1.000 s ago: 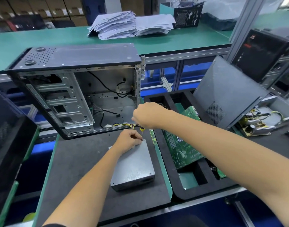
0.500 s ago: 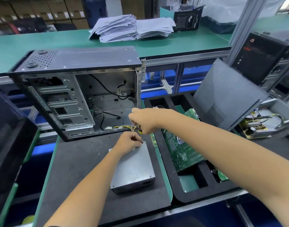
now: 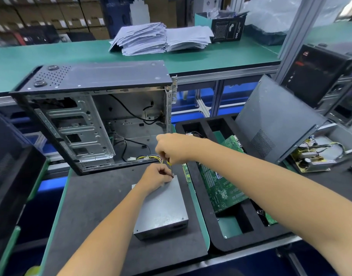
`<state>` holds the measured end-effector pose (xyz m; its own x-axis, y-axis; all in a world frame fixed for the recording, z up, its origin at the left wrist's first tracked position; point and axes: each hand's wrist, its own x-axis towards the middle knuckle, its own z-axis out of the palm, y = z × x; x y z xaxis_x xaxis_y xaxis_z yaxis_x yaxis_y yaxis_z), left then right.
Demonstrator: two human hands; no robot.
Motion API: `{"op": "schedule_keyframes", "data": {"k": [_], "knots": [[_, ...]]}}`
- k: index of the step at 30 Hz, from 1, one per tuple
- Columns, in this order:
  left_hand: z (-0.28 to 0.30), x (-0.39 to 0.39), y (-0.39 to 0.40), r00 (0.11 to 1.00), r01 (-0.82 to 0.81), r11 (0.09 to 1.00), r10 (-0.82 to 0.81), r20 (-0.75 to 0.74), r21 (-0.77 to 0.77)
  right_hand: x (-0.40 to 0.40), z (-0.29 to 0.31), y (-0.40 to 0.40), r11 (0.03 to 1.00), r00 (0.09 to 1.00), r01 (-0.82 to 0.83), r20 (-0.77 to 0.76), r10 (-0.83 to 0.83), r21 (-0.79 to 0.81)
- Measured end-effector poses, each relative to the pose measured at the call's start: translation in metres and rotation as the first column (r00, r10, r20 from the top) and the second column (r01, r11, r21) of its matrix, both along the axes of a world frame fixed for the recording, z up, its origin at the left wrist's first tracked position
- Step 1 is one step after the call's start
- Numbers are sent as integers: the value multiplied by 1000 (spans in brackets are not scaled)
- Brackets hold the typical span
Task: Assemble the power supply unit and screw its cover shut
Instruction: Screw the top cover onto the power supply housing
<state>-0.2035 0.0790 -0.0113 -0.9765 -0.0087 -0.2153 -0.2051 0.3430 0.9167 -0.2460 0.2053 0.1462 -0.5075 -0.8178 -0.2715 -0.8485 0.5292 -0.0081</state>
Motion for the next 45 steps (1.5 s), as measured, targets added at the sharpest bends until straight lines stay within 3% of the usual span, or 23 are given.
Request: {"op": "schedule_keyframes", "data": {"k": [7,10,13,19,24,30,35,42,45], "knots": [[2,0,2,1000,-4,1000,4,9,16,3,-2,-2,999,988,44,-151,-45,-9],[2,1,2,1000,-10,1000,10,17,26,2,-1,1,994,994,2,-113,10,107],[2,1,1,1000,-5,1000,4,24,27,4,3,1,998,1000,2,21,-3,68],[4,1,1,1000,20,1000,-20,0,3,9,-4,-6,999,984,45,-171,-41,20],[5,2,1,1000,3,1000,-3,25,17,7,0,-3,997,997,44,-59,-40,69],[5,1,1,1000,17,1000,-17,12,-15,9,-4,-5,996,976,82,-198,-87,-33],[4,1,2,1000,10,1000,-10,13,16,6,0,0,999,998,17,-66,-14,46],[3,1,2,1000,9,1000,-9,16,2,8,-6,-3,992,979,123,-164,-125,-23],[3,1,2,999,1,1000,-1,33,3,5,-7,-1,995,994,98,-60,-97,25]]}}
